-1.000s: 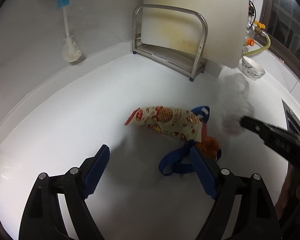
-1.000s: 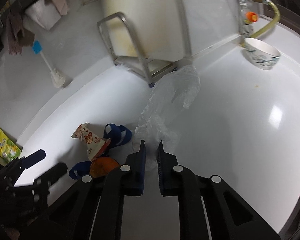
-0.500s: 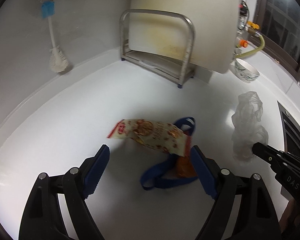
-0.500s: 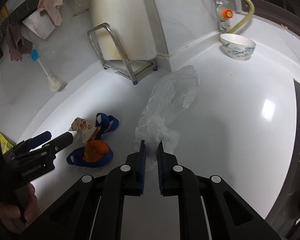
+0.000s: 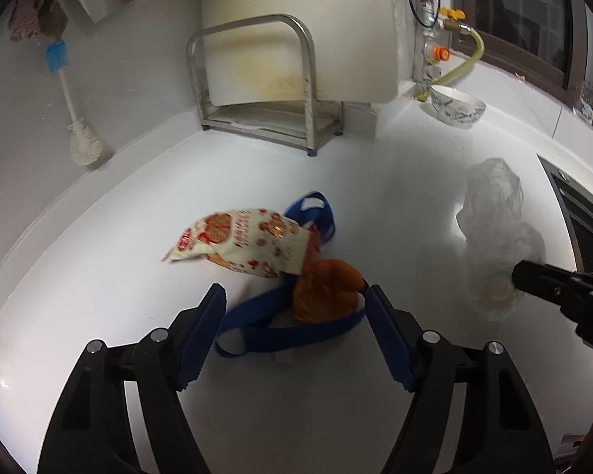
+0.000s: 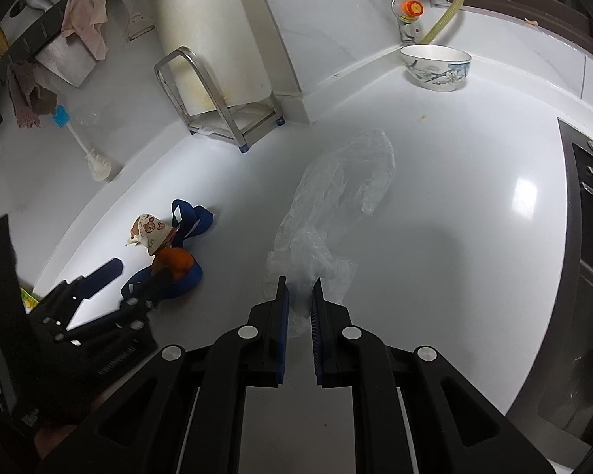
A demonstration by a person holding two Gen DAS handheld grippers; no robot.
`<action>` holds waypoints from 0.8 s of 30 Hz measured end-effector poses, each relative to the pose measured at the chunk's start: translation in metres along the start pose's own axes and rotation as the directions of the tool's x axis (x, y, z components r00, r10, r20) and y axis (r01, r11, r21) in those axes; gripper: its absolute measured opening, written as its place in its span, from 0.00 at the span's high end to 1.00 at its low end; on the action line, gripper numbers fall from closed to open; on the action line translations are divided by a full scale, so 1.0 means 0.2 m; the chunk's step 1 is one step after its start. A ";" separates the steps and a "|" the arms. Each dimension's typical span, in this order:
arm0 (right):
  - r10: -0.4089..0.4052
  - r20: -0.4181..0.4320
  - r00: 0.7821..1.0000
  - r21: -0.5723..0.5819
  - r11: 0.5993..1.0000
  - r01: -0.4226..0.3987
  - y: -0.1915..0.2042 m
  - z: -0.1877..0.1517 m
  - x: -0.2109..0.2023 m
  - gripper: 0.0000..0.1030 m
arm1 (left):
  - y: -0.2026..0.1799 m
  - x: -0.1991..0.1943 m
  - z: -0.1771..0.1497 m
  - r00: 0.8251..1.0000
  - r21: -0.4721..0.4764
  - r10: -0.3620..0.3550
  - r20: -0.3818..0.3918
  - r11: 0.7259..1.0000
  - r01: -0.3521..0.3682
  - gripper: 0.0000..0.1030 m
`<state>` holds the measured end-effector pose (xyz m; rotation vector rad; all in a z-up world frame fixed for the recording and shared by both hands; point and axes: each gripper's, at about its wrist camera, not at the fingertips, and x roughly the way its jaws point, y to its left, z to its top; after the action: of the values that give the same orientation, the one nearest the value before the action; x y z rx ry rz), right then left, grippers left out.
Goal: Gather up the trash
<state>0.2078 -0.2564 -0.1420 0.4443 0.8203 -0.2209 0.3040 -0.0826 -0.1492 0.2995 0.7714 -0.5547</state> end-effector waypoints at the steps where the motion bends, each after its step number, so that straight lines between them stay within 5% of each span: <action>1: 0.001 0.004 1.000 0.001 1.000 -0.001 0.00 0.00 -0.01 0.90 | -0.01 0.01 0.00 1.000 0.001 -0.003 -0.001 1.000 0.003 0.34; 21: 0.006 -0.003 1.000 0.014 1.000 -0.006 -0.03 -0.03 -0.01 0.90 | -0.03 0.00 -0.01 0.998 -0.016 -0.063 0.015 0.998 0.063 0.93; 24: 0.006 -0.003 1.000 0.009 1.000 -0.006 -0.02 -0.03 -0.01 0.90 | -0.01 -0.04 0.00 0.997 -0.030 -0.075 0.023 0.997 0.076 0.95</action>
<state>0.2009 -0.2571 -0.1455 0.4560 0.8208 -0.2184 0.2985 -0.0824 -0.1441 0.2363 0.7714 -0.6158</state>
